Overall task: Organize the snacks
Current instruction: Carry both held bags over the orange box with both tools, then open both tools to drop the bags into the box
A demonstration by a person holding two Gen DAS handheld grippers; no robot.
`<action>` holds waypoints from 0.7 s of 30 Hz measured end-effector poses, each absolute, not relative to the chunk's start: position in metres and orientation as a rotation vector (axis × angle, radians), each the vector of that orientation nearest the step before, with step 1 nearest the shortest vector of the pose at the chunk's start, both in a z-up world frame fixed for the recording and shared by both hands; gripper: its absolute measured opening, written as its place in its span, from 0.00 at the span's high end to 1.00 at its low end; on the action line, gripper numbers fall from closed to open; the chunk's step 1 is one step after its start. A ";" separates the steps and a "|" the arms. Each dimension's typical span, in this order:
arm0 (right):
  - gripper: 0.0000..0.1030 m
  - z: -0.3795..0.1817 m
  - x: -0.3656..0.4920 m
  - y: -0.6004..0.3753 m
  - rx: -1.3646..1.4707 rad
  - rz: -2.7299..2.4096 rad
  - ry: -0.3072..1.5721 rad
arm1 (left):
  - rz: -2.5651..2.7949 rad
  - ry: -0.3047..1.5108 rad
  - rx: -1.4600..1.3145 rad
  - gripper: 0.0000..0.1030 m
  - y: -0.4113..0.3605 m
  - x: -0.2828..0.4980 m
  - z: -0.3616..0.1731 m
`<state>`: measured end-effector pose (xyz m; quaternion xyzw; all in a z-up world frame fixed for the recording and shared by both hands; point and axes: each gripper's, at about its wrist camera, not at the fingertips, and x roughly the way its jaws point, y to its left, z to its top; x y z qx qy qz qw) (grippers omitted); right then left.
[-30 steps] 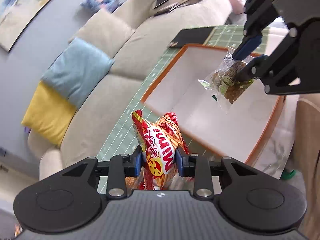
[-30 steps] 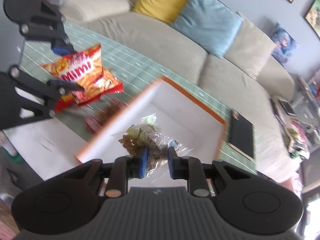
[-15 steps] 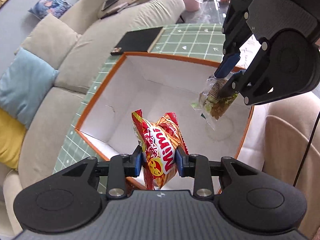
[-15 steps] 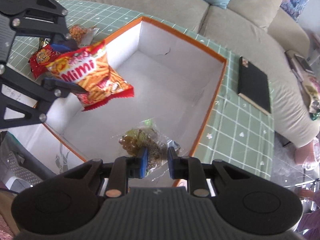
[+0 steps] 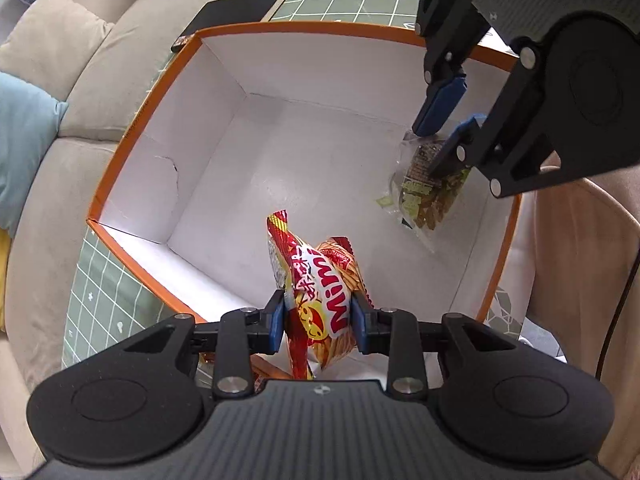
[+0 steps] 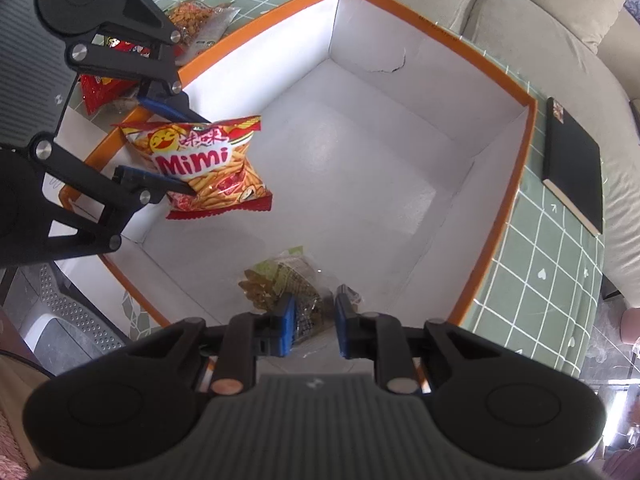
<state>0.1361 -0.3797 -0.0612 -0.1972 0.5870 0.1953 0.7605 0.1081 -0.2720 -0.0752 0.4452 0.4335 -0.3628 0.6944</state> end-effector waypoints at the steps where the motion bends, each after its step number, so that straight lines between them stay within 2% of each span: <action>1: 0.82 -0.063 0.138 -0.379 -0.429 0.429 1.286 | -0.811 0.980 0.984 0.64 -0.272 0.109 -0.076; 12: 0.82 -0.065 0.155 -0.382 -0.391 0.414 1.359 | -0.771 1.055 0.893 0.62 -0.268 0.124 -0.084; 17: 0.82 -0.063 0.161 -0.374 -0.402 0.402 1.372 | -0.734 1.046 0.907 0.56 -0.273 0.120 -0.084; 21: 0.70 -0.063 0.161 -0.368 -0.418 0.386 1.356 | -0.707 1.027 0.890 0.47 -0.272 0.117 -0.077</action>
